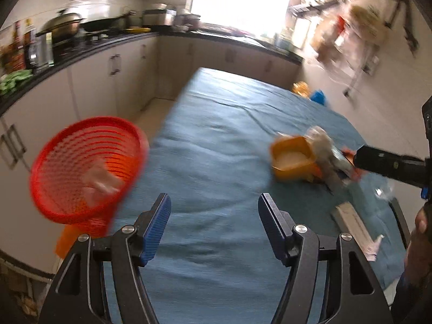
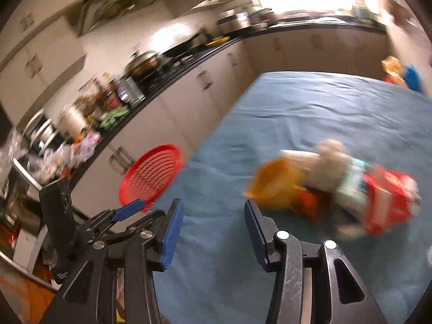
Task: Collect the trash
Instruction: 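Return both tools to the table toward the remaining trash, then grasp the white medicine box with the left gripper while the right grasps the clear plastic cup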
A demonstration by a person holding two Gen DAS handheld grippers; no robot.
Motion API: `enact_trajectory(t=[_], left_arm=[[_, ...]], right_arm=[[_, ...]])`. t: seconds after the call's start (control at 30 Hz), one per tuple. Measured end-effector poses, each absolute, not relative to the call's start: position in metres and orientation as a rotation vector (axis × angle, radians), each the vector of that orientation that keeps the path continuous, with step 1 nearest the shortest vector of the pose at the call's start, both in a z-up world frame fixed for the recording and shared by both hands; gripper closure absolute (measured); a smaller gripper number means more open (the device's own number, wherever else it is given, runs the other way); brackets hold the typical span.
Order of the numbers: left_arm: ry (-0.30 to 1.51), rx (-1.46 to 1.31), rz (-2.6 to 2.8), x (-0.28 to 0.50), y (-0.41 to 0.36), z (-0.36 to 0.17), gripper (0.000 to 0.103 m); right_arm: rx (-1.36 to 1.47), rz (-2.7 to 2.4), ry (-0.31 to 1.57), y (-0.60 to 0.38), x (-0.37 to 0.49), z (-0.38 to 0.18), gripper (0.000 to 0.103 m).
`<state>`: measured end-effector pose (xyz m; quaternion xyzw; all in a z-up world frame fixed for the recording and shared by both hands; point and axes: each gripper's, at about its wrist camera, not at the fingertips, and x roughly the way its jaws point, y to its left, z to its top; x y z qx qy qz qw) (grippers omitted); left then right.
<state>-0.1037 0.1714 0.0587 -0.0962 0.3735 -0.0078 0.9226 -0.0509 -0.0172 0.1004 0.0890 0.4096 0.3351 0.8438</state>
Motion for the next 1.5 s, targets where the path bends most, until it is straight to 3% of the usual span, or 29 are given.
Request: enact_trajectory(t=[0.33,0.43,0.73,1.0,1.23,1.3,1.4,1.43,1.47,1.5], left_arm=[[0.907,-0.196,-0.241,-0.080,0.068,0.043,0.030],[0.962,-0.237,-0.296,-0.074,0.040,0.038,0.019],[1.108,-0.155,-0.226,-0.056,-0.033,0.016,0.018],[0.986,0.233,-0.079,-0.070,-0.101,0.007,0.010],[0.958,0.207,-0.114,-0.070,-0.080,0.003,0.010],[0.940,0.191,-0.117,-0.074,-0.064,0.005,0.015],[0.933,0.171,-0.116,-0.072,-0.049,0.006,0.031],[0.933,0.157,-0.118,-0.071,-0.043,0.006,0.044],[0.933,0.144,-0.124,-0.072,-0.037,0.007,0.050],[0.936,0.127,-0.130,-0.071,-0.033,0.007,0.051]], right_arm=[[0.362,0.387,0.763,-0.181,-0.064,0.101,0.042],[0.401,0.321,0.737,-0.215,-0.069,0.100,0.039],[0.481,0.217,0.674,-0.286,-0.079,0.093,0.031],[0.516,0.099,0.689,-0.322,-0.075,0.078,0.024],[0.445,0.094,0.750,-0.305,-0.057,0.065,0.018],[0.419,0.090,0.767,-0.298,-0.053,0.060,0.016],[0.366,0.061,0.795,-0.288,-0.045,0.051,0.015],[0.350,0.050,0.803,-0.286,-0.042,0.048,0.015],[0.335,0.034,0.817,-0.284,-0.039,0.044,0.015],[0.330,0.029,0.821,-0.283,-0.038,0.041,0.015]])
